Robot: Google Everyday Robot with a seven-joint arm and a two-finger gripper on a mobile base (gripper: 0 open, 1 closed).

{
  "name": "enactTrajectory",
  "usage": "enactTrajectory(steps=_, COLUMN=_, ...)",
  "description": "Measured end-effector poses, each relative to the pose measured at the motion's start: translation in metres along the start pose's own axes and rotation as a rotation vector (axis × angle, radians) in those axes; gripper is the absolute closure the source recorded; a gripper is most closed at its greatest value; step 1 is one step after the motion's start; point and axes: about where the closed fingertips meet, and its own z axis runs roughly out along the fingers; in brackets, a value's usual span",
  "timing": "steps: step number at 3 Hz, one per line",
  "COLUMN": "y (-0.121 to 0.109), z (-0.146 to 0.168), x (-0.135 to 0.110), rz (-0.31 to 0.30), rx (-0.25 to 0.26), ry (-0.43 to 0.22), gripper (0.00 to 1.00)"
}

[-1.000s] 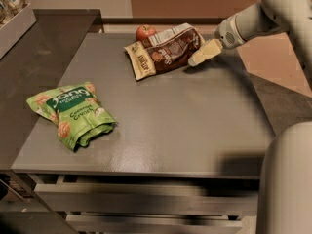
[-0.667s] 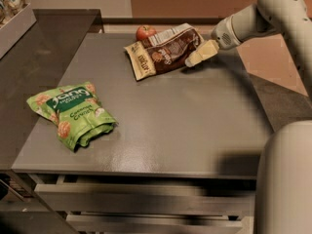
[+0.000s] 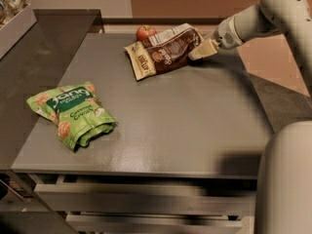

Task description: Pick brown chip bag

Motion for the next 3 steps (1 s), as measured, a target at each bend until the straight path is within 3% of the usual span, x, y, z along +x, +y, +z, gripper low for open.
enactTrajectory(steps=2, y=0.000, z=-0.009, x=-0.004, rz=-0.005, rx=0.001, ry=-0.017, gripper=0.86)
enactTrajectory(steps=3, y=0.011, z=-0.025, x=-0.017, rz=-0.033, rx=-0.016, ry=-0.045, gripper=1.00)
